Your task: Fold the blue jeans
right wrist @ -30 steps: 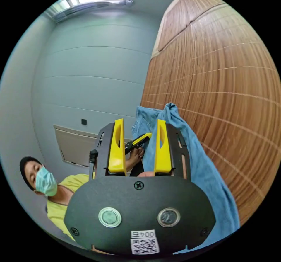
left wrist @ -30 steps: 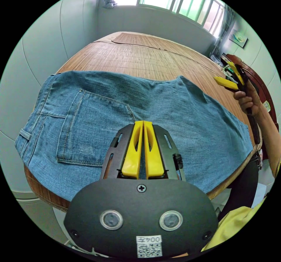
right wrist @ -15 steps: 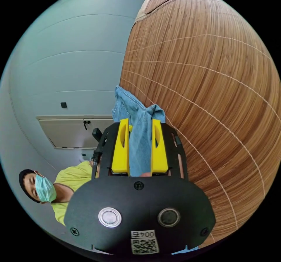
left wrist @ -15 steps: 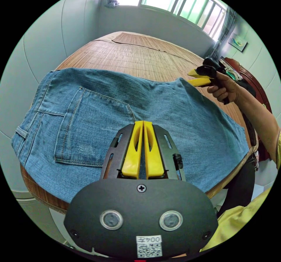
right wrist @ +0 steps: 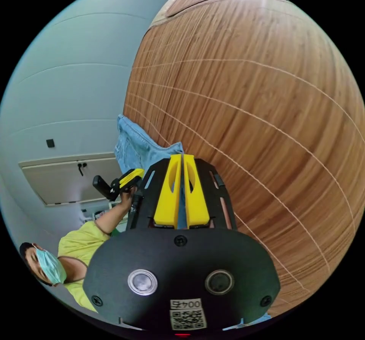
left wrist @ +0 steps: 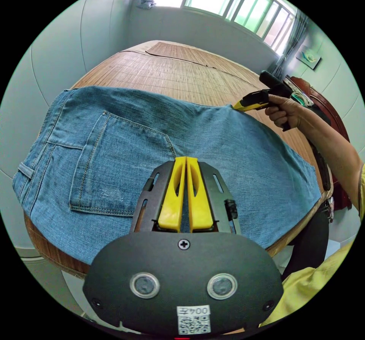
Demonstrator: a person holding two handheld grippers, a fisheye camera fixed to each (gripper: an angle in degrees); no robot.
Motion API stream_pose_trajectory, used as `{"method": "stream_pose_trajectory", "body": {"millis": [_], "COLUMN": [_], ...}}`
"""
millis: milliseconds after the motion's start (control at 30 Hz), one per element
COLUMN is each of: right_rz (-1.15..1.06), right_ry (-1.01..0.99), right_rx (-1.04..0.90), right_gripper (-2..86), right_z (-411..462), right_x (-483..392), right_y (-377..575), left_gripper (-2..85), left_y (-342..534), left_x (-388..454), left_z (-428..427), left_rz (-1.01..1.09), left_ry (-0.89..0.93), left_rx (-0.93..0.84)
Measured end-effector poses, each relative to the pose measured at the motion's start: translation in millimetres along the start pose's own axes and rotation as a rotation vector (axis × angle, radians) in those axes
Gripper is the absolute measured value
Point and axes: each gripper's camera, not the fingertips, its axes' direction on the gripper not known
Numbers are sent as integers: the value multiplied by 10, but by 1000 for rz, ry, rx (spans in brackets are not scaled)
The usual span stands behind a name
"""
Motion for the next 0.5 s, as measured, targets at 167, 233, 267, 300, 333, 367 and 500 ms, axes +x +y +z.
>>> {"method": "stream_pose_trajectory", "body": {"millis": [167,233,267,300,333,367,500], "right_rz": [-48,-104,-121,-122,-124,-107,-33], "right_ry": [163,219,296,342,435,528,712], "right_rx": [205,299,353,367,384,410,461], "right_gripper": [41,49,58,63,75,87,108], "right_z": [-369,-453,-456,-432,-349,-239,183], "right_x": [-361,-568,-702,-761,-879,-975,-1167], "right_y": [801,1355,1783,1988,2395,2791,3743], "left_gripper": [6,6,6,6,6,6,6], "left_y": [10,13,16,17,19,22,27], "left_x": [-31,-42,-48,-51,-56,-61,-81], "left_z": [-2,-3,-4,-5,-6,-7,-10], "left_rz": [-3,-5,-5,-5,-5,-6,-8], "left_ry": [4,6,7,7,7,8,11], "left_rx": [0,0,0,0,0,0,-1]}}
